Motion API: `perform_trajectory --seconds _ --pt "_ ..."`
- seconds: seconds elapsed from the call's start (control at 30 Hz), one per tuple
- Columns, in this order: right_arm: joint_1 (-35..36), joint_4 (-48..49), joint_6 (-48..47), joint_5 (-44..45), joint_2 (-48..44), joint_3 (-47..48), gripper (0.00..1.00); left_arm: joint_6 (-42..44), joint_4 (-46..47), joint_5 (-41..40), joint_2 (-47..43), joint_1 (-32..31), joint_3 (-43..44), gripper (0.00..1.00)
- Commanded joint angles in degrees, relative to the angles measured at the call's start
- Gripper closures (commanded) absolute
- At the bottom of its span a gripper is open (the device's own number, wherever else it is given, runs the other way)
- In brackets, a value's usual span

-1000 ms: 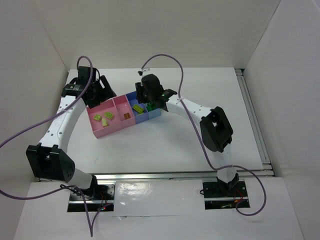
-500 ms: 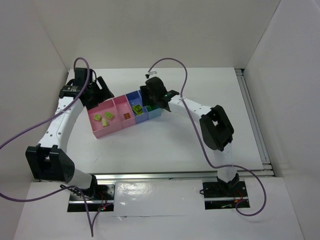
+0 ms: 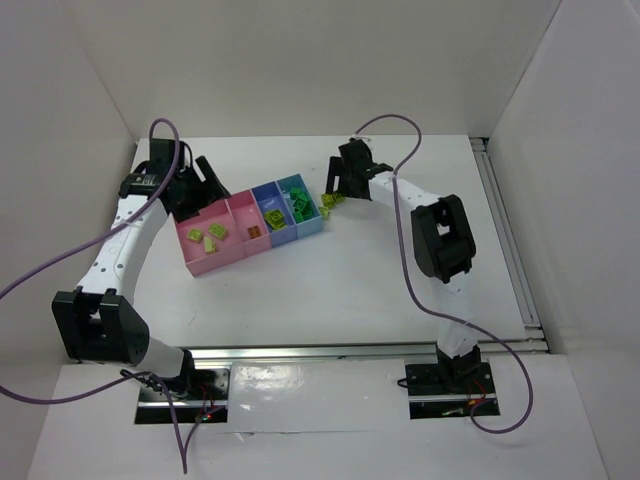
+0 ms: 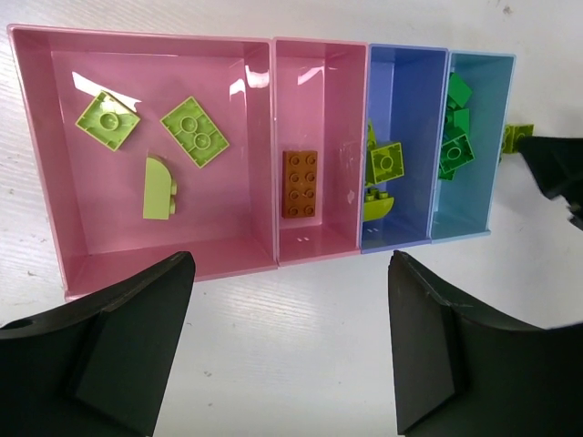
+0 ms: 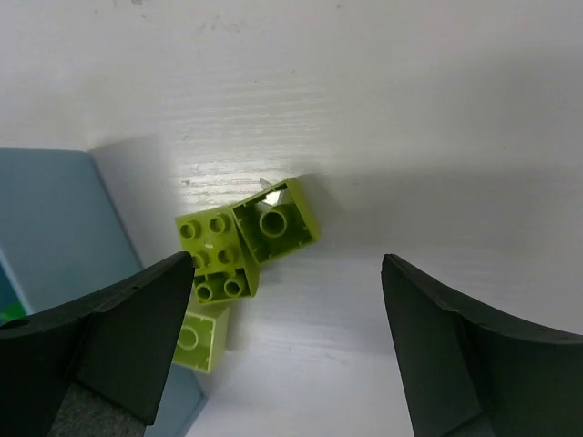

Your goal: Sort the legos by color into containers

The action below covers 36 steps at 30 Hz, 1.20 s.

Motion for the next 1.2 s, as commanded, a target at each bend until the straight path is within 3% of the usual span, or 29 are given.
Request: perform_trajectory --seconds 0.0,0.17,0.47,0.87,1.17 --pt "1.0 -1.9 0.1 -1.3 4.4 5.8 0.08 1.1 1.8 1.6 0.3 -0.3 0.1 0.11" --pt "1.0 -1.9 -0.6 -2.9 8.2 10.0 0.00 1.6 2.3 1.6 1.4 -0.8 0.7 0.11" --pt "1.5 -5.2 -1.8 -0.1 13.0 14.5 0.03 1.6 2.3 1.6 2.5 -1.3 1.8 0.11" --pt "-1.4 -1.8 -1.8 3.6 2.8 -0.5 0.30 1.6 2.3 2.2 4.7 -2.9 2.9 0.13" --pt "-4.1 -0.2 -2.3 3.5 -7.2 -13.8 0.34 2.2 2.3 2.7 5.8 -4.9 4.6 0.13"
